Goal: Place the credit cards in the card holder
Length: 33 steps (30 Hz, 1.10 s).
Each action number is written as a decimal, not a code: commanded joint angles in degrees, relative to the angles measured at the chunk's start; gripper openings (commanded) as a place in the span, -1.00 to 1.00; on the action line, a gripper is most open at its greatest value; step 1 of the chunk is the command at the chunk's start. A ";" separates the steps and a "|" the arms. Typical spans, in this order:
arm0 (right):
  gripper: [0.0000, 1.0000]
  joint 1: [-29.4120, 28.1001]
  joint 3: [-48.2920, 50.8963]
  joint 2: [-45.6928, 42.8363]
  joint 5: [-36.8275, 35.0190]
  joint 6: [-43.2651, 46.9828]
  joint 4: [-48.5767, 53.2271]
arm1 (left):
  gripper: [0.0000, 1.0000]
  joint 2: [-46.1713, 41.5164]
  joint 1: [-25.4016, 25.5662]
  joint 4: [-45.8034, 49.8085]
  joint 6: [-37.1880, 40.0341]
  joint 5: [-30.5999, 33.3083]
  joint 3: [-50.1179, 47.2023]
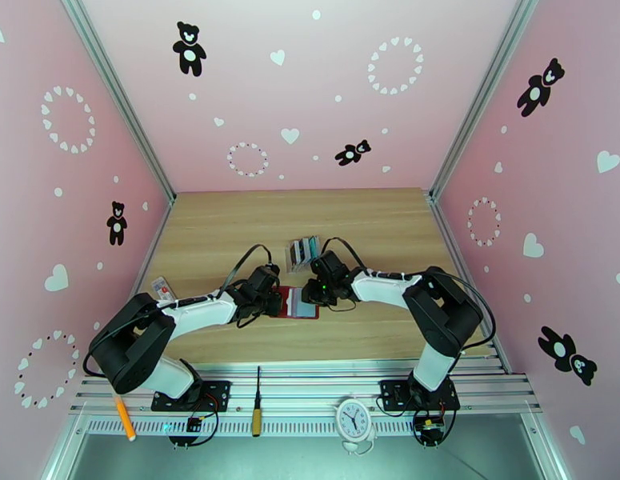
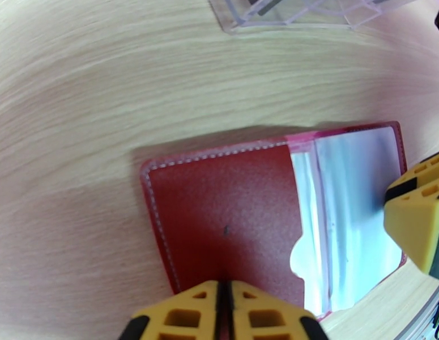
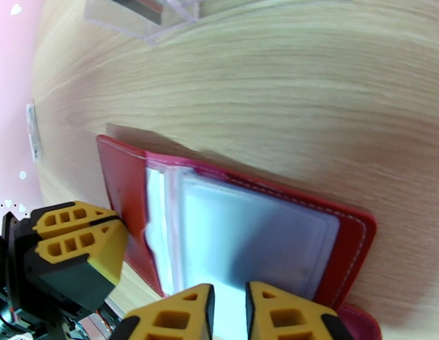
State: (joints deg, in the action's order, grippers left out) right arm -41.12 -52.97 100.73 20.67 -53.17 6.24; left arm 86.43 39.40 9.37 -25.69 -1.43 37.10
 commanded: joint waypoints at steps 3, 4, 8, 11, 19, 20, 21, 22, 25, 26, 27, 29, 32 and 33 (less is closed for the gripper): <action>-0.47 0.23 -2.37 -4.14 0.70 -0.18 2.27 | -0.70 -4.80 -0.43 -1.97 -0.06 -1.80 -2.79; -0.46 0.24 -2.46 -4.52 0.61 -0.13 2.45 | -0.70 -5.57 -0.38 -2.13 -0.06 -1.82 -2.97; -0.43 0.08 -3.07 -5.76 -0.44 0.51 4.05 | -0.65 -8.46 -0.39 -3.03 0.03 -1.33 -4.09; -0.41 0.10 -3.94 -6.17 -1.46 1.53 5.94 | -0.63 -10.67 -0.42 -3.58 0.28 -0.86 -4.71; -0.21 0.16 -8.52 -7.10 -5.55 5.71 12.43 | -0.62 -12.45 -0.43 -4.06 0.40 -0.15 -4.63; -0.20 0.21 -9.13 -7.26 -5.83 6.17 13.08 | -0.61 -12.36 -0.46 -4.18 0.30 -0.22 -4.51; -0.20 0.19 -9.60 -7.42 -5.84 6.46 13.37 | -0.61 -12.08 -0.45 -4.26 0.37 -0.55 -4.29; -0.20 0.09 -9.85 -7.32 -5.84 6.50 13.52 | -0.61 -11.79 -0.40 -4.41 0.37 -0.95 -4.26; -0.19 0.00 -9.78 -5.98 -5.39 6.70 13.84 | -0.61 -10.83 -0.42 -5.57 0.20 -3.12 -4.32; -0.19 0.04 -9.42 -5.51 -5.43 6.76 13.49 | -0.61 -10.59 -0.46 -5.82 0.04 -3.84 -4.30; -0.19 0.01 -8.76 -4.92 -5.56 6.76 13.11 | -0.62 -10.30 -0.46 -5.88 -0.13 -4.47 -4.47; -0.19 0.00 -8.14 -3.86 -5.67 6.84 12.53 | -0.62 -10.21 -0.38 -5.94 -0.40 -5.59 -5.04; -0.20 -0.02 -7.62 -2.81 -6.37 7.01 11.88 | -0.61 -10.95 -0.46 -6.16 -1.07 -7.59 -6.21; -0.20 -0.05 -7.75 -2.48 -6.56 7.15 11.80 | -0.61 -11.35 -0.43 -6.20 -1.16 -8.66 -6.50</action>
State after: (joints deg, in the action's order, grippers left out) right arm -41.15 -61.47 96.31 15.53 -46.94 17.39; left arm 75.55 39.40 3.84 -25.98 -6.26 31.99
